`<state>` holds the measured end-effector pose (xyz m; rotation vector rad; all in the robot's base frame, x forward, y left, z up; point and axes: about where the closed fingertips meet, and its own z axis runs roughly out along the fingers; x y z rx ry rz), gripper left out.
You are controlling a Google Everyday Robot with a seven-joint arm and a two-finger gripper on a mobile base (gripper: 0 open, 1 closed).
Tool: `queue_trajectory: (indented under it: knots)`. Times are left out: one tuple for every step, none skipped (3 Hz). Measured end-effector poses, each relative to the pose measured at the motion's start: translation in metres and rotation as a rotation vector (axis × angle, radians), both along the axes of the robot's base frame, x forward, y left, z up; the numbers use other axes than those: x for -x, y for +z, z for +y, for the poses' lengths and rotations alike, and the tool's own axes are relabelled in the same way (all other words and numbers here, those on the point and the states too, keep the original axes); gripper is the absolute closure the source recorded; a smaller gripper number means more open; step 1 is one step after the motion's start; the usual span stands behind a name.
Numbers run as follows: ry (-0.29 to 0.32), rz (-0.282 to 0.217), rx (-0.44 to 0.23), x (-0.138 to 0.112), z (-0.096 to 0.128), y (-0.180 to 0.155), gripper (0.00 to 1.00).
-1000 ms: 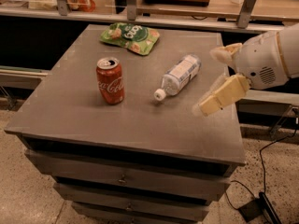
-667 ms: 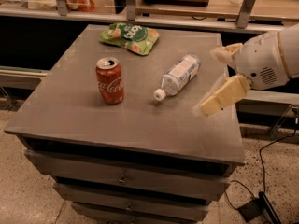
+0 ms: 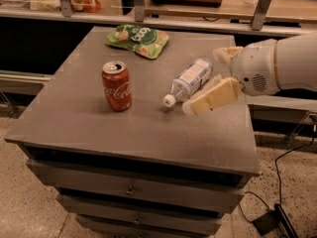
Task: Pick coke can
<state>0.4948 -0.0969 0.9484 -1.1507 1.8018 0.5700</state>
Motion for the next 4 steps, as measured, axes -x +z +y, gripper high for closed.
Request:
queue_trajectory:
  knots:
    - [-0.003, -0.044, -0.091, -0.027, 0.024, -0.001, 0.0]
    - [0.017, -0.079, -0.135, -0.049, 0.055, -0.007, 0.0]
    - [0.024, -0.089, -0.15, -0.069, 0.081, -0.022, 0.0]
    - [0.067, -0.075, -0.171, -0.089, 0.118, -0.036, 0.0]
